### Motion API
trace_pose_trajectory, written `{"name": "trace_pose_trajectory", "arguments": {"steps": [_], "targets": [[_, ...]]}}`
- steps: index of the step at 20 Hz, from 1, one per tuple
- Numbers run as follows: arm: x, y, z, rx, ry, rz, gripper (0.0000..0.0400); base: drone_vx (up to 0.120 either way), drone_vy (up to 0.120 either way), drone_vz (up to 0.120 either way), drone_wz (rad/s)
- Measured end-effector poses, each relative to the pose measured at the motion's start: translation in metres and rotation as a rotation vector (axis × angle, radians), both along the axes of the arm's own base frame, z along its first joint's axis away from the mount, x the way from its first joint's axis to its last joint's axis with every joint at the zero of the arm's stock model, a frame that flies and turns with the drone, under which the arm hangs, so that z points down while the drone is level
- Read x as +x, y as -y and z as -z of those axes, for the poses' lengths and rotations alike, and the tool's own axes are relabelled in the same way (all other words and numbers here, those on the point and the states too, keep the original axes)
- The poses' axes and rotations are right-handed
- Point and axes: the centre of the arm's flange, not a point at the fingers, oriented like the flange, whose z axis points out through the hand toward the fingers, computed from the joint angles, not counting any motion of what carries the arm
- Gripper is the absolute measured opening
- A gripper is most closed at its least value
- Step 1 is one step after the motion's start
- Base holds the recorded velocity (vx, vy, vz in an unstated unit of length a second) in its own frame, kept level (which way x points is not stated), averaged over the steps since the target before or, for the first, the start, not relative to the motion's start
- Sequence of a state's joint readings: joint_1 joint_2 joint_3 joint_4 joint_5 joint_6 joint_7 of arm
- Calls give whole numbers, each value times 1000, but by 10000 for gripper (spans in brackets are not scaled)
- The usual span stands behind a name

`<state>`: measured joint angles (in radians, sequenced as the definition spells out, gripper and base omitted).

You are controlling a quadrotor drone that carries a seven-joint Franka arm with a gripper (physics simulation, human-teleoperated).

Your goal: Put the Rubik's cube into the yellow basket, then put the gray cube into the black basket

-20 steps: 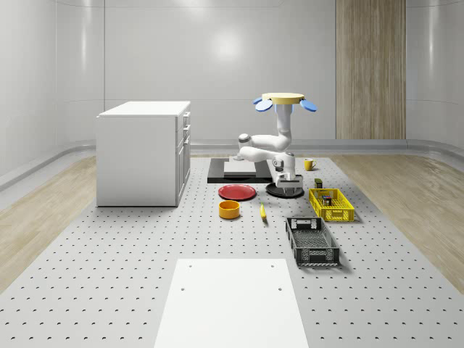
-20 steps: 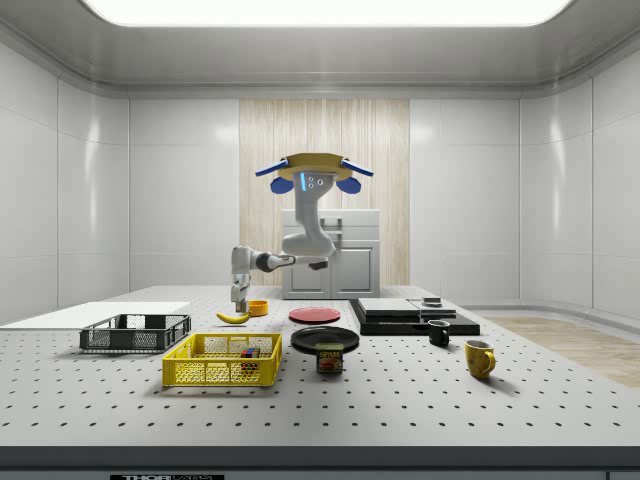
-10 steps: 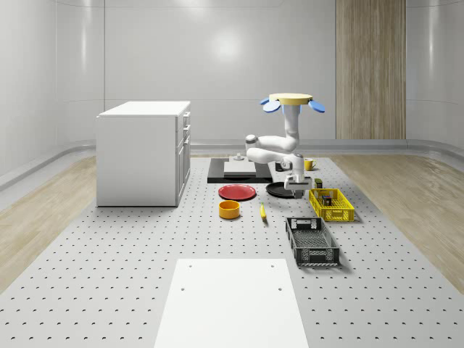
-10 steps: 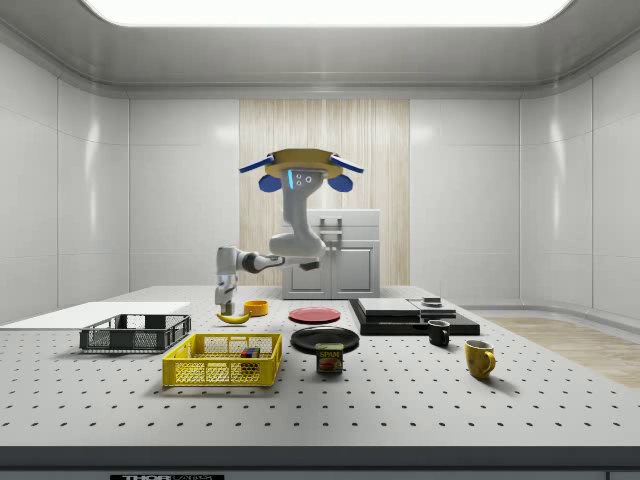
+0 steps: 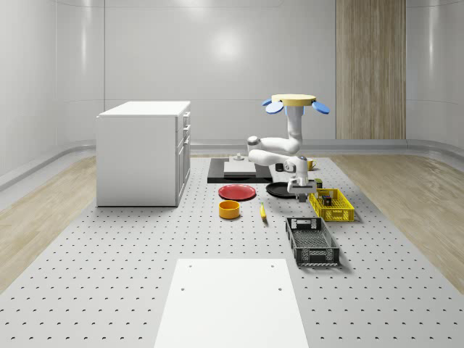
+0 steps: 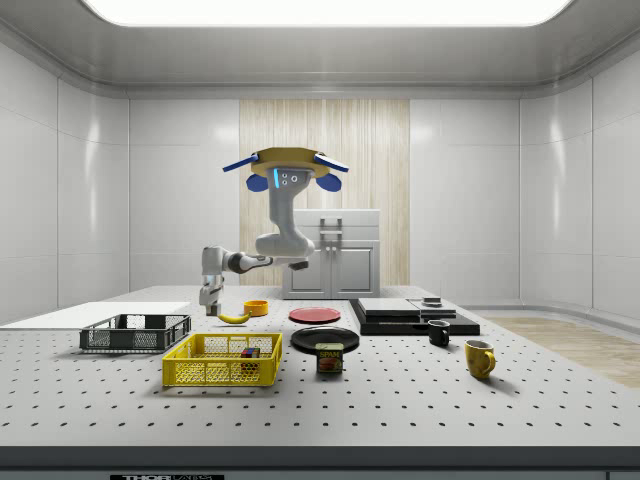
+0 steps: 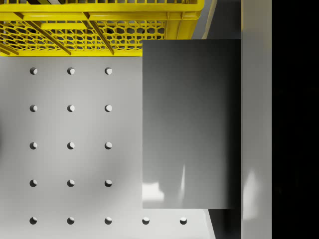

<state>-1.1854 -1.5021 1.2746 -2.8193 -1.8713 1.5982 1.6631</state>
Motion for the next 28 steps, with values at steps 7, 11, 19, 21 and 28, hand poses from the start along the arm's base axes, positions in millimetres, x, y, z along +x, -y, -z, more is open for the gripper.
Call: {"name": "trace_pose_trajectory", "arguments": {"steps": [7, 11, 19, 21, 28], "targets": [[0, 0, 0, 0, 0, 0, 250, 120, 0, 0, 0], [0, 0, 0, 0, 0, 0, 250, 120, 0, 0, 0], [0, 0, 0, 0, 0, 0, 250, 120, 0, 0, 0], [0, 0, 0, 0, 0, 0, 250, 120, -80, 0, 0], [0, 0, 0, 0, 0, 0, 250, 120, -11, 0, 0]]}}
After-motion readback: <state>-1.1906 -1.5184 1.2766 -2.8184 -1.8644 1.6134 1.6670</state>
